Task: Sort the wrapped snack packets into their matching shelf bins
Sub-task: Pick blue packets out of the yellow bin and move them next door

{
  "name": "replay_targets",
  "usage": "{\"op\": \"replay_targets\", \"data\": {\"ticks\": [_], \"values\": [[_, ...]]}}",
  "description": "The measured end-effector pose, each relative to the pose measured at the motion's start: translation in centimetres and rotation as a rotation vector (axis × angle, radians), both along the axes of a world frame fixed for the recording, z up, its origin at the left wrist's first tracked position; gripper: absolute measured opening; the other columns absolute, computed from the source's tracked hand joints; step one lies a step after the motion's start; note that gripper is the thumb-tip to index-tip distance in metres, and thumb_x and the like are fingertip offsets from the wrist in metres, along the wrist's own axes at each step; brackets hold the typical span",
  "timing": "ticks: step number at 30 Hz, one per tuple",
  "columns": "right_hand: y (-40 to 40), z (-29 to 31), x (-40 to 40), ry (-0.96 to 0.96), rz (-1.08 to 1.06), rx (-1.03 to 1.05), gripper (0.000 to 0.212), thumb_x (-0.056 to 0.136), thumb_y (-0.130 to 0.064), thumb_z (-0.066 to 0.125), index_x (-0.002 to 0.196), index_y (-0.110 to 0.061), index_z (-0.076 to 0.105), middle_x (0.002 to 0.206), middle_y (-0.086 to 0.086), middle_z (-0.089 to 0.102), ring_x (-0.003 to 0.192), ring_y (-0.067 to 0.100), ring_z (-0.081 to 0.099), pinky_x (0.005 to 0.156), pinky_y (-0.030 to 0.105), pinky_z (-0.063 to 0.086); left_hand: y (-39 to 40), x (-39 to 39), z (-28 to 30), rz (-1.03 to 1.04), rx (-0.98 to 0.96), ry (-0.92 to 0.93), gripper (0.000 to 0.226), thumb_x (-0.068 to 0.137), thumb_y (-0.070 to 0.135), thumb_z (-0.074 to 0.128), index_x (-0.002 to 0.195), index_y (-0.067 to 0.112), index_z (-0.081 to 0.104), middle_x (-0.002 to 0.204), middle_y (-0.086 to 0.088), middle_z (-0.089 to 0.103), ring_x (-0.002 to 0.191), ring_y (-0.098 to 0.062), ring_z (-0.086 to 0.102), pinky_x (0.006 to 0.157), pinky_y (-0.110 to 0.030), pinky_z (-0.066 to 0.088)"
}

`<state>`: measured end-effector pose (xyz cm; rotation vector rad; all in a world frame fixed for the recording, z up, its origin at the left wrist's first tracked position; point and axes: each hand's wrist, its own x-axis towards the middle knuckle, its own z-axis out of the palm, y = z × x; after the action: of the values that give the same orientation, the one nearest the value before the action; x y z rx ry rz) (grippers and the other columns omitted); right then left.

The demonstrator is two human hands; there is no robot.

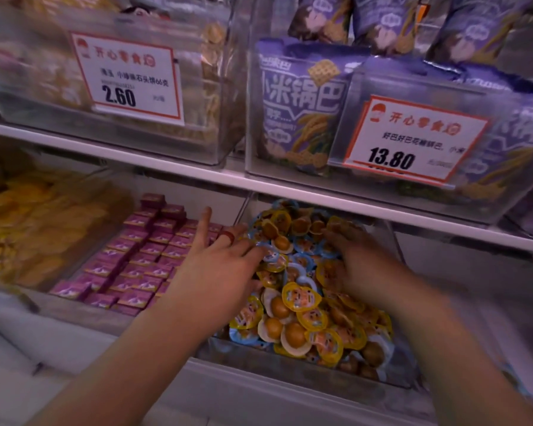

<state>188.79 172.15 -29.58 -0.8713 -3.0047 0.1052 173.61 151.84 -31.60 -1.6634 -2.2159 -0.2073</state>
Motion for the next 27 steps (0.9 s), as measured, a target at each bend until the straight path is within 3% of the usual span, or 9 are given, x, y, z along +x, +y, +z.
{"op": "replay_targets", "data": {"ticks": [2, 6, 8, 11, 13, 16, 19, 23, 27], "values": [[0.0, -0.9, -0.4, -0.03, 0.009, 0.023, 0.065, 0.093, -0.034, 0.053, 0.153, -0.034, 0.028, 0.162, -0.004, 0.022, 0.148, 0.026, 0.016, 0.119, 0.041, 0.022, 0.0, 0.0, 0.3, 0.01, -0.021, -0.025, 0.055, 0.069, 0.044, 0.081, 0.119, 0.027, 0.068, 0.115, 0.001, 0.07, 0.125, -0.026, 0.056, 0.113, -0.068, 0.016], [0.2, -0.6, 0.2, 0.026, -0.004, 0.142, 0.043, 0.087, -0.035, 0.057, 0.131, -0.037, 0.058, 0.137, -0.003, 0.056, 0.132, 0.029, 0.037, 0.107, 0.039, 0.038, 0.1, -0.1, 0.3, -0.038, 0.036, -0.133, 0.052, 0.074, 0.031, 0.081, 0.124, 0.031, 0.066, 0.11, 0.003, 0.066, 0.105, -0.028, 0.061, 0.112, -0.058, 0.031], [0.0, -0.6, 0.4, 0.033, 0.006, 0.157, 0.036, 0.087, -0.036, 0.057, 0.123, -0.037, 0.063, 0.129, -0.003, 0.06, 0.128, 0.03, 0.039, 0.103, 0.04, 0.039, 0.1, -0.1, 0.2, -0.067, 0.087, -0.2, 0.052, 0.076, 0.018, 0.08, 0.125, 0.027, 0.066, 0.108, -0.001, 0.062, 0.098, -0.031, 0.06, 0.103, -0.053, 0.041], [-0.5, -0.6, 0.4, 0.009, 0.042, 0.179, 0.038, 0.089, -0.037, 0.053, 0.127, -0.035, 0.06, 0.132, -0.003, 0.056, 0.129, 0.029, 0.038, 0.107, 0.04, 0.035, 0.1, 0.0, -0.1, -0.126, 0.217, -0.356, 0.048, 0.084, 0.005, 0.071, 0.129, 0.02, 0.065, 0.107, -0.005, 0.056, 0.093, -0.028, 0.057, 0.084, -0.043, 0.051], [-1.0, -0.2, 0.4, 0.122, 0.07, 0.17, 0.045, 0.087, -0.03, 0.053, 0.132, -0.031, 0.056, 0.134, 0.002, 0.056, 0.128, 0.03, 0.044, 0.11, 0.042, 0.035, 0.2, 0.2, 0.0, -0.152, 0.353, -0.461, 0.048, 0.087, -0.003, 0.064, 0.13, 0.018, 0.064, 0.106, -0.004, 0.05, 0.091, -0.018, 0.054, 0.08, -0.031, 0.051], [-2.1, -0.1, 0.0, 0.29, 0.117, -0.023, 0.048, 0.086, -0.033, 0.051, 0.133, -0.026, 0.055, 0.13, 0.007, 0.06, 0.118, 0.03, 0.056, 0.097, 0.042, 0.049, 0.3, 0.5, 0.7, -0.139, 0.554, -0.597, 0.041, 0.093, -0.001, 0.055, 0.127, 0.021, 0.064, 0.108, 0.003, 0.045, 0.095, -0.004, 0.05, 0.083, -0.01, 0.041], [-2.8, -1.6, -1.1, 0.146, 0.166, -0.028, 0.044, 0.092, -0.036, 0.054, 0.135, -0.028, 0.053, 0.127, 0.004, 0.055, 0.117, 0.028, 0.052, 0.093, 0.038, 0.048, 0.6, 1.0, 1.4, -0.126, 0.575, -0.493, 0.039, 0.089, 0.006, 0.048, 0.119, 0.024, 0.065, 0.113, 0.003, 0.051, 0.105, -0.013, 0.051, 0.089, -0.022, 0.041], [-2.4, -2.3, -1.8, 0.246, 0.102, -0.066, 0.037, 0.09, -0.023, 0.057, 0.126, -0.026, 0.063, 0.119, 0.007, 0.061, 0.113, 0.029, 0.056, 0.091, 0.035, 0.047, 2.7, 2.1, 1.2, -0.005, 0.279, -0.244, 0.03, 0.087, 0.018, 0.058, 0.116, 0.018, 0.064, 0.115, -0.008, 0.057, 0.101, -0.029, 0.052, 0.084, -0.042, 0.049], [-1.3, -2.5, -1.6, 0.419, -0.039, -0.053, 0.034, 0.092, -0.018, 0.055, 0.124, -0.018, 0.064, 0.121, 0.014, 0.061, 0.108, 0.035, 0.06, 0.088, 0.038, 0.049, 3.8, 2.1, 0.5, 0.097, 0.021, -0.08, 0.033, 0.09, 0.03, 0.059, 0.122, 0.025, 0.056, 0.119, -0.002, 0.057, 0.107, -0.027, 0.052, 0.078, -0.039, 0.052]]}}
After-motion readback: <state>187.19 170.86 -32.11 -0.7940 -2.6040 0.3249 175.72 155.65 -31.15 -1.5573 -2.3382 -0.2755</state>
